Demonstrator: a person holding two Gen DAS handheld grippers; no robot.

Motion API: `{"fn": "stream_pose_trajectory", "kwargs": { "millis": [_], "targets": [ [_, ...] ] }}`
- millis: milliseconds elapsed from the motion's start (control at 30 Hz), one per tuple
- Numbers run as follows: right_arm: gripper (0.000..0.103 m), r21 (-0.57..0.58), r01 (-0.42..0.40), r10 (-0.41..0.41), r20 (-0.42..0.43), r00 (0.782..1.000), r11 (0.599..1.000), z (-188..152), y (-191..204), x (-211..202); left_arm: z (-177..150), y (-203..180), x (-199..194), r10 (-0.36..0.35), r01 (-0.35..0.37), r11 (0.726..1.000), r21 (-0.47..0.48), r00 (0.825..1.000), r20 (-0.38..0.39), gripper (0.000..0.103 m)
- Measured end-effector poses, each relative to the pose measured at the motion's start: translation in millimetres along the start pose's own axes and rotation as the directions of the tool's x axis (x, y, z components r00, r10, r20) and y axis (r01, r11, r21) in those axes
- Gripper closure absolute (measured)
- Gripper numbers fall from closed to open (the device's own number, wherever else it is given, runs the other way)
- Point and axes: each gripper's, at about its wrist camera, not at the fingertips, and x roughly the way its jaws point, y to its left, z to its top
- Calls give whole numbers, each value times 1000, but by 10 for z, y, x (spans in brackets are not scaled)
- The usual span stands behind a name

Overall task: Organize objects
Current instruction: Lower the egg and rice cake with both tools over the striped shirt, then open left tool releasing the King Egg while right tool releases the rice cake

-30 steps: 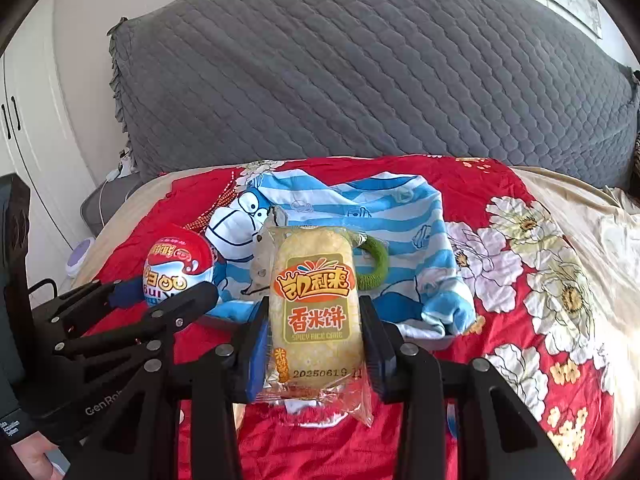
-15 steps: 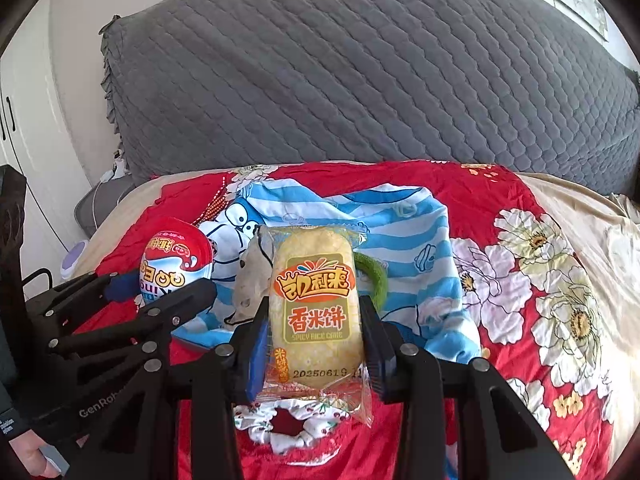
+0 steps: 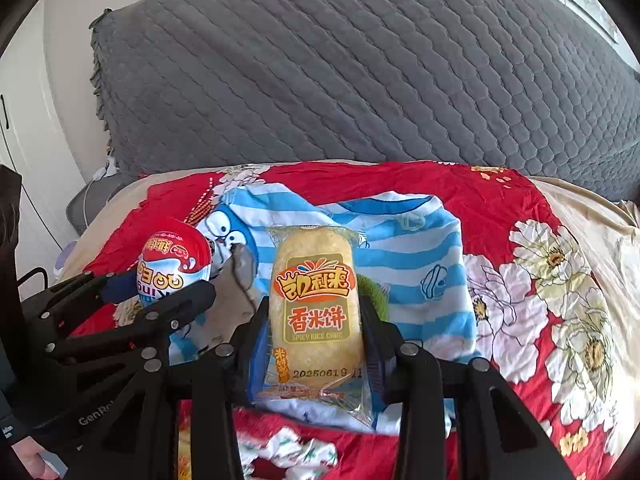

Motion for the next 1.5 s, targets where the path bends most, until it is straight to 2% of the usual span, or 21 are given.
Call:
{"fn": "stream_pose_trajectory", "kwargs": {
  "millis": [300,867,1367,1500],
  "targets": [
    [62,-16,8,-9,-46,999,1000,99,-98,337,154,31,287,7,-7,1000,-1,1000,-1,52],
    [62,-7,8,-9,-100,995,1000,62,-144,677,76,89,670,27,-26,1000,10,999,-46,52],
    [61,0,12,-12,-120,993,1000,42,-156,727,68,85,658,34,-33,999,18,998,-46,49],
    [61,1,15,-14,-120,993,1000,38,-156,719,73,112,629,31,-31,1000,5,999,-42,44]
  ]
}}
